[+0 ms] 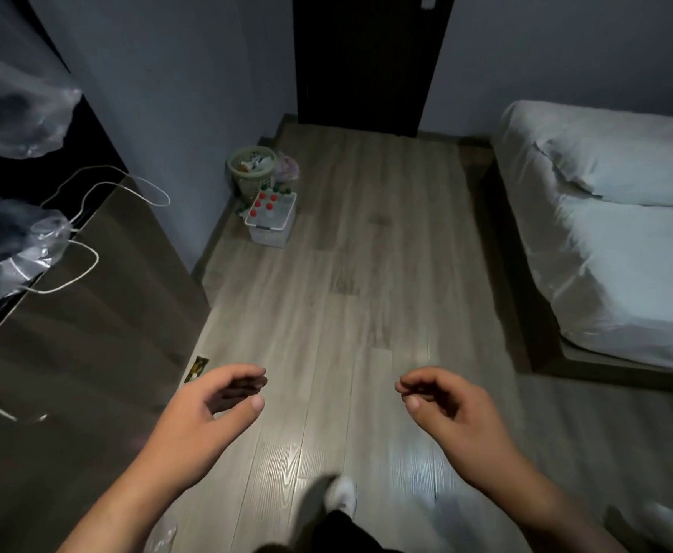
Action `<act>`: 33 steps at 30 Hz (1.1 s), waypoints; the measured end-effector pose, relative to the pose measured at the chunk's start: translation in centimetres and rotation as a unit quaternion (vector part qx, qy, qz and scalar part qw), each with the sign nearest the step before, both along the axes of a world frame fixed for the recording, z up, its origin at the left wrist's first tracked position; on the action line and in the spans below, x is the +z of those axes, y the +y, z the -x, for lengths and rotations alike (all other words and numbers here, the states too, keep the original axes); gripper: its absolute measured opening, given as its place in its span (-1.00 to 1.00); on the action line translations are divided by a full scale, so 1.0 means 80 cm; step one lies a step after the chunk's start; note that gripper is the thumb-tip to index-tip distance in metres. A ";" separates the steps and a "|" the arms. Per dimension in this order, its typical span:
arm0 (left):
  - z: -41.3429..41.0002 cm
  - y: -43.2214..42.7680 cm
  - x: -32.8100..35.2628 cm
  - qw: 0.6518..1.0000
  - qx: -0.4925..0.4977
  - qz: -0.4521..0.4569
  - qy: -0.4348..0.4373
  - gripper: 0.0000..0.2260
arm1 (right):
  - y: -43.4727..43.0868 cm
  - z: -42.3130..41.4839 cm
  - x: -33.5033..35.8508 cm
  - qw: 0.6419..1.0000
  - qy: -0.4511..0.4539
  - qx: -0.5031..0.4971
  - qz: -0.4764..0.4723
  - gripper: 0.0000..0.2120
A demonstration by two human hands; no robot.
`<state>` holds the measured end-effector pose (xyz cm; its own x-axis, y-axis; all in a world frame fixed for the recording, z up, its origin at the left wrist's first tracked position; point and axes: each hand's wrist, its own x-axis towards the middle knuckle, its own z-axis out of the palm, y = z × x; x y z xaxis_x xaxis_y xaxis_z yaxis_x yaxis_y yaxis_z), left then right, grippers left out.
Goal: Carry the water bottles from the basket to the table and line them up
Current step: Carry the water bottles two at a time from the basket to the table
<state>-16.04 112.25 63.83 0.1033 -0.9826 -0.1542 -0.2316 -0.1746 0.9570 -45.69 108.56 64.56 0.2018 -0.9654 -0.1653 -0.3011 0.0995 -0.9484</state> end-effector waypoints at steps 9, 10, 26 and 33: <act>-0.007 -0.108 0.015 1.000 0.016 -0.008 -0.009 -0.68 | -0.134 -0.008 0.009 0.999 -0.039 0.018 -0.008 -0.79; -0.008 -0.123 0.015 1.000 0.027 -0.008 -0.009 -0.65 | -0.147 -0.011 0.008 0.999 -0.048 0.019 -0.013 -0.82; -0.035 -0.396 0.001 0.999 0.037 0.040 -0.003 -0.59 | -0.422 -0.039 0.021 0.999 -0.014 0.039 0.007 -0.90; -0.040 -0.514 0.004 0.999 0.001 0.041 -0.022 -0.60 | -0.527 -0.017 0.033 0.999 -0.018 -0.034 0.021 -0.86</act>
